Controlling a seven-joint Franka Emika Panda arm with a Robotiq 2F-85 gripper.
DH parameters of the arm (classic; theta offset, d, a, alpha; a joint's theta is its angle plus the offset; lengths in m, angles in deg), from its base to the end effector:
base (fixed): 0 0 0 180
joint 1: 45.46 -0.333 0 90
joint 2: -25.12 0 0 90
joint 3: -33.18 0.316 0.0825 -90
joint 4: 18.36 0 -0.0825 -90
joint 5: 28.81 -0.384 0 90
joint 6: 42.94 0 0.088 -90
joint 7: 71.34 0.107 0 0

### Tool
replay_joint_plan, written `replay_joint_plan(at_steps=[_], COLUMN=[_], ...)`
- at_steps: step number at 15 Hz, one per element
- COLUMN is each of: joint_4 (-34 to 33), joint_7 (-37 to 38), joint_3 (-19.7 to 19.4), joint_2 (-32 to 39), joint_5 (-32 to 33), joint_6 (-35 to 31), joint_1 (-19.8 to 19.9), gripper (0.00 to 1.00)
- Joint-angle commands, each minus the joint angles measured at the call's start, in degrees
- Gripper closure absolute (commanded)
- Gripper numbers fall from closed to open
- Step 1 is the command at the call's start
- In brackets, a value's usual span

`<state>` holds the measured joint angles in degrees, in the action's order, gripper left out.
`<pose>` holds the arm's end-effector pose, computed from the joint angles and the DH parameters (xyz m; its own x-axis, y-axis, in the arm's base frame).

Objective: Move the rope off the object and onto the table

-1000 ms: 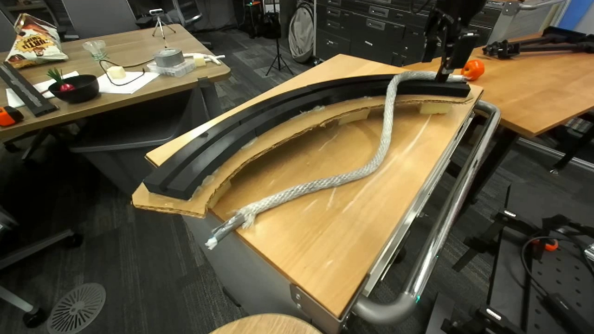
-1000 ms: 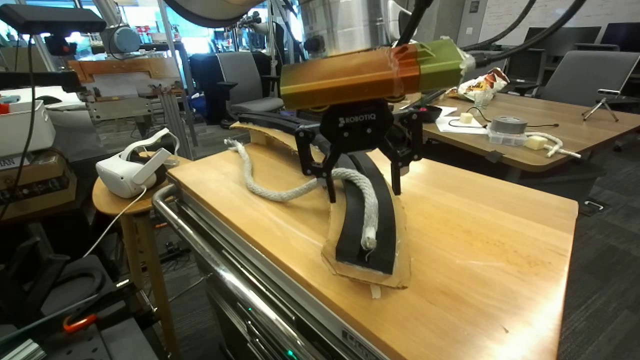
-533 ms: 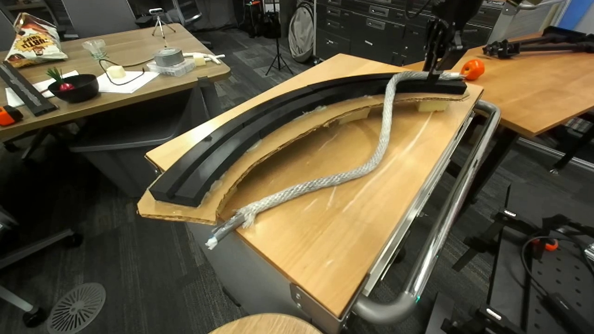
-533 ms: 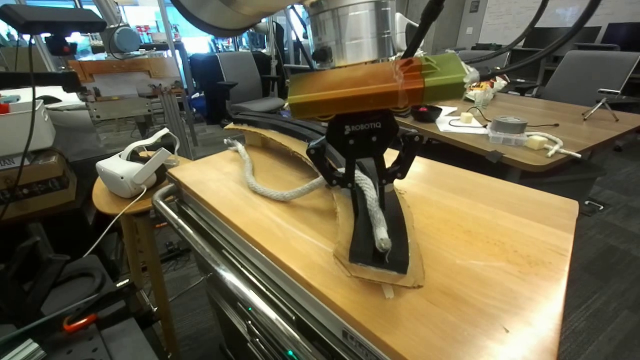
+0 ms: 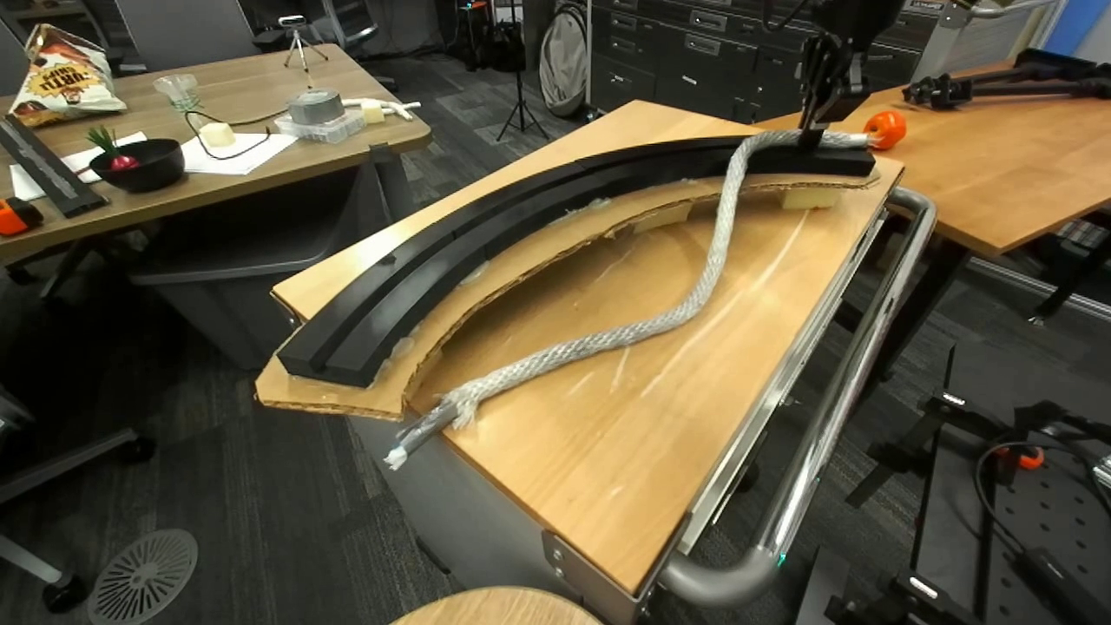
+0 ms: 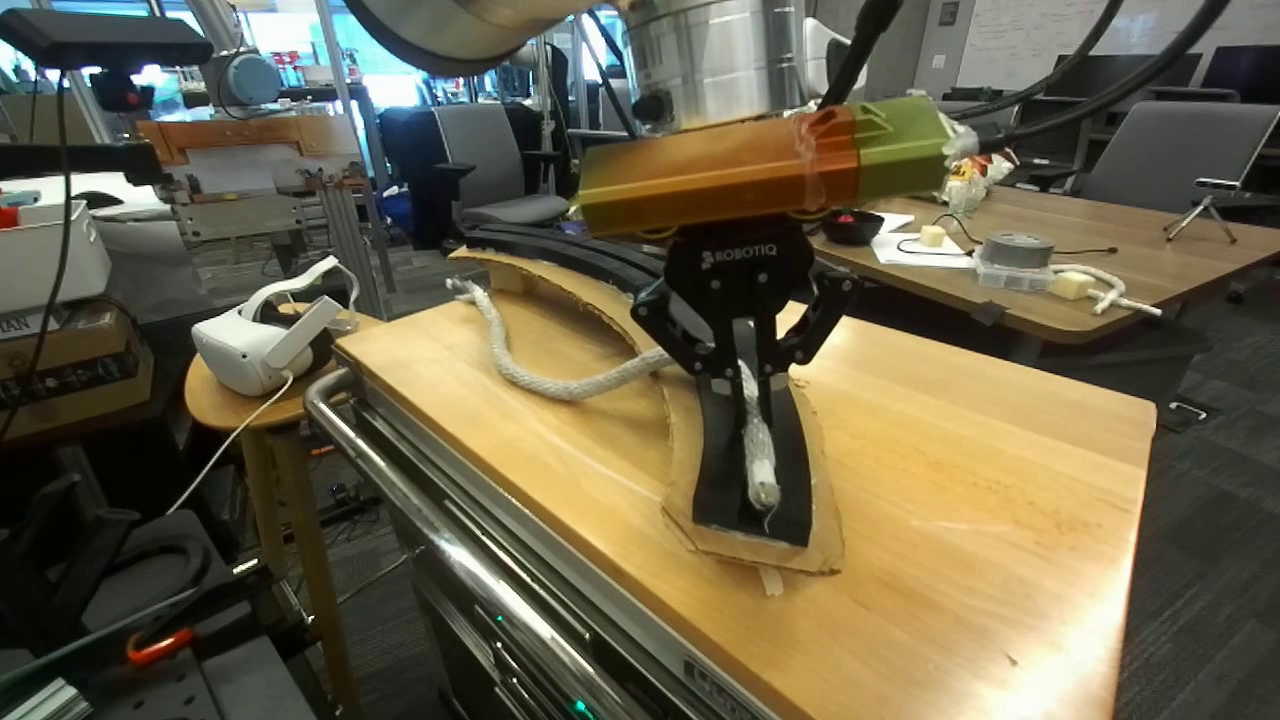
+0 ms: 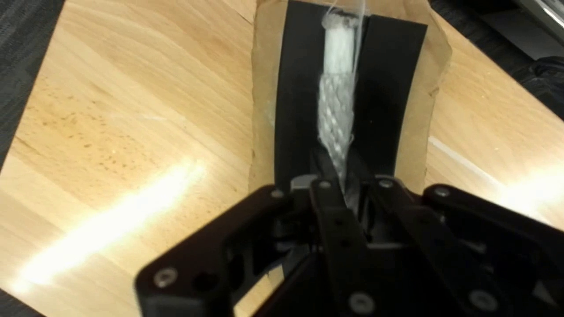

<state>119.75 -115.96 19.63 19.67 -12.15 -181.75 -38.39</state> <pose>0.4577 -0.1736 0.3577 0.8112 0.5803 -0.0714 0.5819 -0.7895 0.1950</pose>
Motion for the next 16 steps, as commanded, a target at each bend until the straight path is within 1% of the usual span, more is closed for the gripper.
replay_joint_plan(at_steps=[1, 5, 7, 8, 9, 10, 11, 13, 16], joint_4=[0.39, 2.22, 2.16, 2.21, 2.30, 2.32, 2.54, 2.25, 1.37], joint_7=[1.85, -0.08, -1.63, -1.38, -1.84, -0.81, -1.24, 0.00, -0.31], joint_3=[1.70, 4.01, 4.76, 4.95, 4.67, 4.63, 4.29, 4.27, 4.30], joint_2=[-2.79, -8.23, -9.32, -9.40, -9.25, -8.49, -7.30, -3.95, 0.45], joint_5=[2.06, -0.04, -3.17, -4.46, -6.84, -7.71, -9.21, -9.26, -9.94], joint_6=[1.49, 10.22, 15.54, 16.88, 17.32, 16.82, 15.10, 11.45, 8.20], joint_1=[0.68, -1.14, -2.54, -3.07, -3.67, -3.82, -4.12, -3.65, -3.32], gripper=[0.92, 0.93, 0.93, 0.93, 0.93, 0.93, 0.93, 0.94, 0.94])
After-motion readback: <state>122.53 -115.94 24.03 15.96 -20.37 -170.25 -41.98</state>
